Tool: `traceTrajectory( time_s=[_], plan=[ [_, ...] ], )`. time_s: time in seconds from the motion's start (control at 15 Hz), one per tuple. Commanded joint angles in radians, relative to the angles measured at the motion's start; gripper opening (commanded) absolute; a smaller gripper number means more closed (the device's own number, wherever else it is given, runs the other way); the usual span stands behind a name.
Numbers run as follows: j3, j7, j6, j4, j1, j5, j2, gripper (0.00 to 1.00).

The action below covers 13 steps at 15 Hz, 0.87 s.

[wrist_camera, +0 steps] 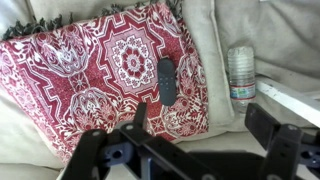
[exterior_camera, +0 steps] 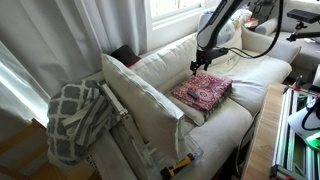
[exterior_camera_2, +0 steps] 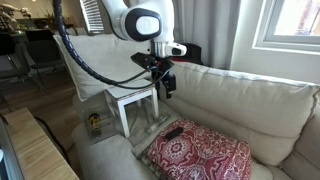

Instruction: Uncover the remote, then place it throw blanket

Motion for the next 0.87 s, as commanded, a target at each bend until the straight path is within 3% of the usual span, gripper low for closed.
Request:
traceTrajectory(
  time_s=[0.0,0.27,0.33,0.8],
  plan=[
    [0.026,-0.053,-0.083,-0.13,-0.015,0.039,-0.179,1.0],
    [0.006,-0.051,-0.106,-0.194,0.011,0.029,-0.289,1.0],
    [0.002,-0.036,-0.094,-0.137,0.016,0.026,-0.224,1.0],
    [0.0,-0.036,-0.094,-0.141,0.019,0.025,-0.232,1.0]
  ],
)
